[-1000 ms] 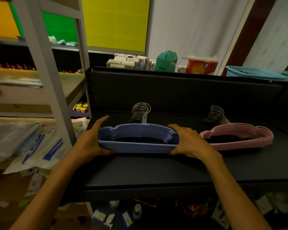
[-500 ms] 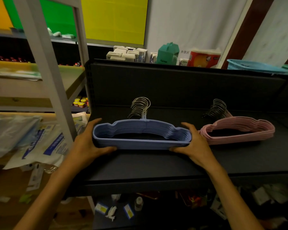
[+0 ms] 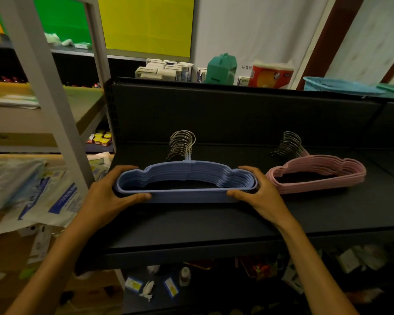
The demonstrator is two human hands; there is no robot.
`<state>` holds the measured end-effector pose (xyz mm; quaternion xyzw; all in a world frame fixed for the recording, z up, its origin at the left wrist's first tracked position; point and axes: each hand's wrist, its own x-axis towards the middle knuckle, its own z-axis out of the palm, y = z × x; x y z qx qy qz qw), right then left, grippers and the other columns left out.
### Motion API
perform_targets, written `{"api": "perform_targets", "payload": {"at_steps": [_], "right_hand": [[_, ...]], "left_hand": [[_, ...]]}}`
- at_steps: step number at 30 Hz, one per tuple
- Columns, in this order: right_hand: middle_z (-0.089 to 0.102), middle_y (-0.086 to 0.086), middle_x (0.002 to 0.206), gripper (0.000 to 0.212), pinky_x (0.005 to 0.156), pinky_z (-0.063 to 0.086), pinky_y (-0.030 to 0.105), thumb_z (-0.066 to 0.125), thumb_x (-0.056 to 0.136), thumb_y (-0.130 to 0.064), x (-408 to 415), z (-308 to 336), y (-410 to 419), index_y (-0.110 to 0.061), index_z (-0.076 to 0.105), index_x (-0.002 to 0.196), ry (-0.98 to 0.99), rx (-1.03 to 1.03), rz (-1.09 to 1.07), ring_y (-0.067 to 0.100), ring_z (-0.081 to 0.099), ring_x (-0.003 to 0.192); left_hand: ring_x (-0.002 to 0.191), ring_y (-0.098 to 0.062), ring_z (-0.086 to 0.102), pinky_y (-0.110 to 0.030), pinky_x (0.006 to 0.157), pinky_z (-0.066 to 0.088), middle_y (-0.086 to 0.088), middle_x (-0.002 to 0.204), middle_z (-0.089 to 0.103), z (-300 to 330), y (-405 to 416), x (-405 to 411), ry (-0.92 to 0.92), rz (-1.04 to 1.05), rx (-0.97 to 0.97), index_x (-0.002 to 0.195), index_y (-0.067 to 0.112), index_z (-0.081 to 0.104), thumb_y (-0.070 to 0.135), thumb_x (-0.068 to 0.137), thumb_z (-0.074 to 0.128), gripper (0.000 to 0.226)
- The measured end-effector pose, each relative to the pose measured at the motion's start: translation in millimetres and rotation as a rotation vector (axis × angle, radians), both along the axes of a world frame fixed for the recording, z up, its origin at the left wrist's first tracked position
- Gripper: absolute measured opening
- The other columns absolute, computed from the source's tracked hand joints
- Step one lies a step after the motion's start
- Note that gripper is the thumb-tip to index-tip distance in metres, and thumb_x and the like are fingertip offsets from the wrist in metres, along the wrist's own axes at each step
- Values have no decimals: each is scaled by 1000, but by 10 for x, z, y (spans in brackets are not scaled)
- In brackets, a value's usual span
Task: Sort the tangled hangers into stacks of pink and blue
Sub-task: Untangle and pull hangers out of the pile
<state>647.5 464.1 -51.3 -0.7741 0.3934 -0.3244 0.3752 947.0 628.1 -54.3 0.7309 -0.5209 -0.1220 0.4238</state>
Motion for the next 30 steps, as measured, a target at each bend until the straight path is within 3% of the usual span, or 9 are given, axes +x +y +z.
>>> {"api": "perform_targets", "payload": {"at_steps": [6,10,12,16,19,23,30], "right_hand": [[53,-14,118,75,79,47,9,81,63,-36,25,-27,-40,-22,47,129,-14,-16,-10,-3,53,106],[52,-14,121,90,86,46,15,80,55,-46,-23,-81,-49,-23,42,133,-15,17,-6,1,53,109],[53,-13,122,93,90,46,18,83,53,-43,-50,-91,-83,-22,42,134,6,29,11,2,53,110],[54,-11,124,87,85,45,13,87,58,-27,-38,-93,-130,-23,44,132,44,38,44,-1,53,109],[54,-14,121,80,80,45,9,87,59,-23,-21,-93,-119,-24,46,129,27,15,41,-4,53,107],[54,-20,116,75,79,43,4,87,60,-23,-16,-80,-111,-26,49,124,6,10,49,-12,52,103],[54,-17,121,82,84,42,4,89,55,-13,-44,-105,-138,-27,48,125,34,30,83,-9,52,108]], "left_hand": [[102,-8,47,-16,74,39,11,114,49,0,-33,21,17,-4,24,115,37,45,30,66,79,60],[105,-12,48,-30,86,43,9,118,48,-10,-39,64,85,-12,72,123,34,44,42,58,76,73],[106,-13,48,-30,86,42,8,118,49,17,-40,83,162,-23,76,123,35,45,43,58,73,71],[102,-12,49,-27,83,43,8,111,51,65,-45,108,197,-62,99,107,47,46,44,62,67,50],[103,-11,48,-18,72,38,7,117,50,58,-38,118,133,-54,101,117,41,48,43,66,66,54],[107,-15,49,-24,77,41,7,119,50,54,-23,88,112,-46,63,116,43,47,47,66,63,52],[110,-7,44,-29,93,40,13,121,45,-41,2,101,53,-32,134,131,32,39,26,57,87,89]]}}
